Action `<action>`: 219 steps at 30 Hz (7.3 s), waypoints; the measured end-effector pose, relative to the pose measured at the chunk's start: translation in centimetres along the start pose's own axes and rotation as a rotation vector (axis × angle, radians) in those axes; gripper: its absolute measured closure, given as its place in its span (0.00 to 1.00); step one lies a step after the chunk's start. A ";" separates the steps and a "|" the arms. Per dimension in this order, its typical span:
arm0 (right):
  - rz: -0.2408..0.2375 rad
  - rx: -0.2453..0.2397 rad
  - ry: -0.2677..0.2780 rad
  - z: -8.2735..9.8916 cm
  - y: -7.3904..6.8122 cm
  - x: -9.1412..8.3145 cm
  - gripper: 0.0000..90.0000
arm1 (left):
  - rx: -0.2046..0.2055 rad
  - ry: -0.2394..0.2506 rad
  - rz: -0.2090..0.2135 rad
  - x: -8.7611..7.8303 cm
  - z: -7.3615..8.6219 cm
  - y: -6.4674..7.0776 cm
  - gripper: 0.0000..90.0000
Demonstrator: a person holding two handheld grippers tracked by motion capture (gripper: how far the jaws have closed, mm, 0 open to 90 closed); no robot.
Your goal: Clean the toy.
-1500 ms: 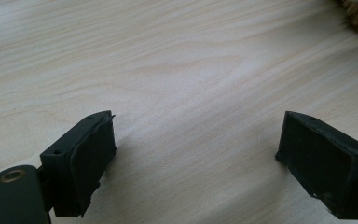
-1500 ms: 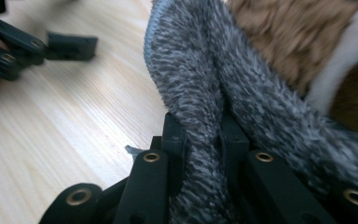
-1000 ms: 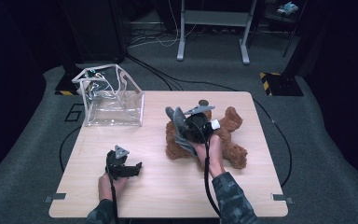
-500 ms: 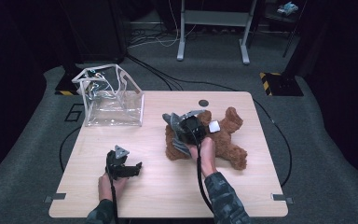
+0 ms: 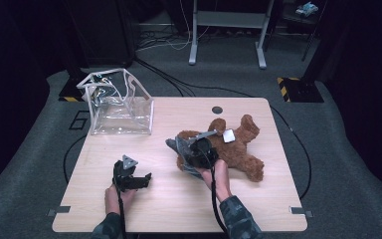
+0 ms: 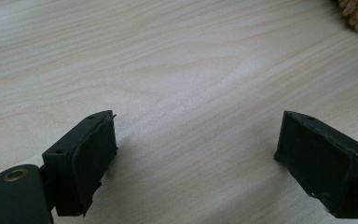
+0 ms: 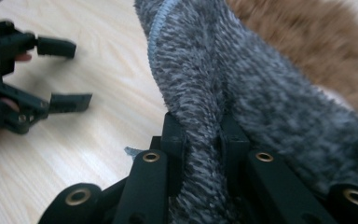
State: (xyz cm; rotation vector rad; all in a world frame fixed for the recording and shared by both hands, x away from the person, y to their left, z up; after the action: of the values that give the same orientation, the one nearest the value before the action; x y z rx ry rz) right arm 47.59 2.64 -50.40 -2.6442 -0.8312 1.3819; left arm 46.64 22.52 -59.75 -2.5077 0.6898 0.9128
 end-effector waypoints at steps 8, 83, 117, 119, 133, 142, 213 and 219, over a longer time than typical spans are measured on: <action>-0.028 0.016 -0.094 3.1 -0.1 2.0 0.85 | 0.000 0.001 0.000 0.0 0.0 0.0 0.13; -0.065 0.041 -0.006 2.8 1.2 -2.8 0.85 | 0.005 -0.003 0.008 0.1 -0.2 0.0 0.15; 0.188 0.084 0.188 -3.8 7.7 -8.1 0.85 | 0.116 0.155 0.066 3.6 -18.8 11.0 0.25; 0.187 0.073 0.183 -3.9 7.4 -7.8 0.85 | 0.104 0.167 0.055 4.0 -18.7 11.1 0.30; 0.238 -0.024 0.151 -4.9 5.2 -5.4 0.85 | 0.120 0.170 0.002 3.4 -17.8 11.6 0.61; 0.277 -0.109 0.105 -5.3 4.4 -1.7 0.85 | 0.090 0.167 -0.003 1.1 -15.8 11.1 0.61; 0.473 0.113 0.073 -5.6 14.0 -9.1 0.86 | 0.048 0.171 0.073 1.5 -14.6 10.7 0.58; 0.432 0.100 0.025 -4.9 13.2 -6.1 0.86 | 0.053 0.172 0.075 1.5 -14.5 10.7 0.58</action>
State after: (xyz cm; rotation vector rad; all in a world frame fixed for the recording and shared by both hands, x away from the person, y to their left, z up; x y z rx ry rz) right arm 54.37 -10.56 -46.52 -2.8615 -0.1799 1.4164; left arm 48.64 6.15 -52.31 -2.5489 0.8558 0.6997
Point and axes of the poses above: each handheld gripper's, and its own axes: x roughly forward along the jaws, z roughly out of its underside, y roughly to its right, the point moved 10 cm from there along x, roughly forward along the jaws, and after that the axes turned 14 degrees about x, right-handed, at the moved point
